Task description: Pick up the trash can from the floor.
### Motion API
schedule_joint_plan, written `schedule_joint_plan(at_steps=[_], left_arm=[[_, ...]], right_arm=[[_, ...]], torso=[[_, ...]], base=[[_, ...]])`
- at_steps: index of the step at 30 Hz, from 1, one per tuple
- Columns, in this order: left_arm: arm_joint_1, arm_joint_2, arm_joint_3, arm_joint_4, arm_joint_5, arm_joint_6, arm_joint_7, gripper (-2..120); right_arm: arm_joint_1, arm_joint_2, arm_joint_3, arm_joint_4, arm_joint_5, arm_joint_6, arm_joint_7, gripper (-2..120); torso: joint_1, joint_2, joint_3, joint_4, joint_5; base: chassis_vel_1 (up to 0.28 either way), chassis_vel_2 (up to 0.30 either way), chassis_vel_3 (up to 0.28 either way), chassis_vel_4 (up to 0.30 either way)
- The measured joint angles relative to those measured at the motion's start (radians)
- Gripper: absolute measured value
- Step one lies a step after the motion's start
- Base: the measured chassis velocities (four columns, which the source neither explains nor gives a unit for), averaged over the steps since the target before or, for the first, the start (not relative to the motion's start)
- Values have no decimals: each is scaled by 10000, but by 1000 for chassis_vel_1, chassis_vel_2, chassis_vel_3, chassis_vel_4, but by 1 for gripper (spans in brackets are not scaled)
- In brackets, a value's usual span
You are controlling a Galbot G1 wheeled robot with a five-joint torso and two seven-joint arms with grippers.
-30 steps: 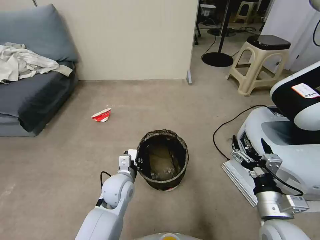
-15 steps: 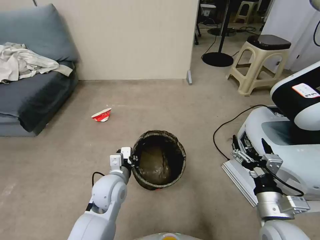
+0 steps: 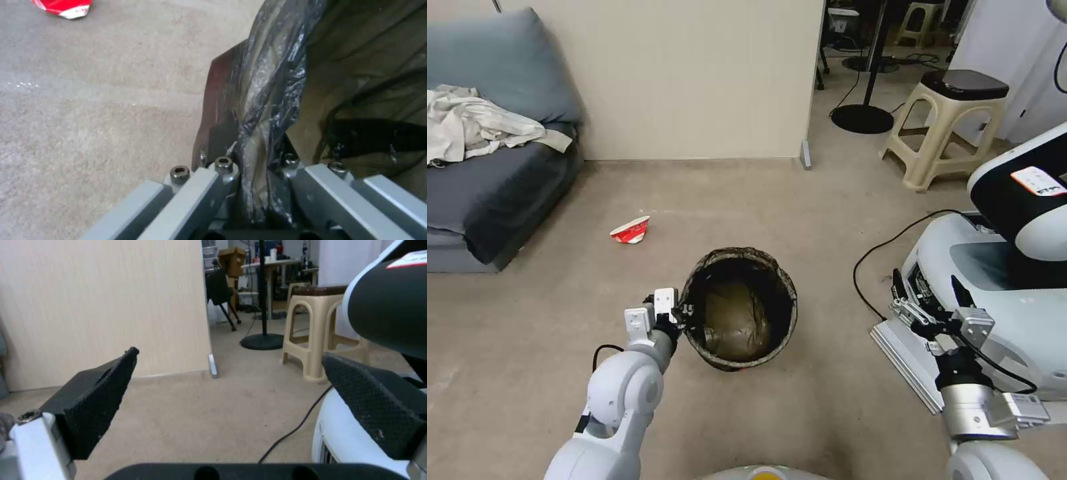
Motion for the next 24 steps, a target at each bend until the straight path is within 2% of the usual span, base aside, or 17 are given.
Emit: schedule_joint_plan(at_steps=[5, 11, 24], left_arm=[[146, 31, -284, -399, -503, 1, -150, 1], [445, 19, -499, -755, -508, 1, -106, 1], [469, -23, -520, -839, -468, 2, -51, 1]], right_arm=[[17, 18, -22, -3, 0, 0, 0, 100], [44, 47, -53, -64, -6, 0, -6, 100], [51, 3, -44, -64, -8, 0, -7, 100]], torso=[[0, 0, 0, 0, 0], [0, 0, 0, 1, 0], [0, 0, 0, 0, 1]], base=[[0, 0, 0, 0], [0, 0, 0, 0], [0, 0, 0, 0]])
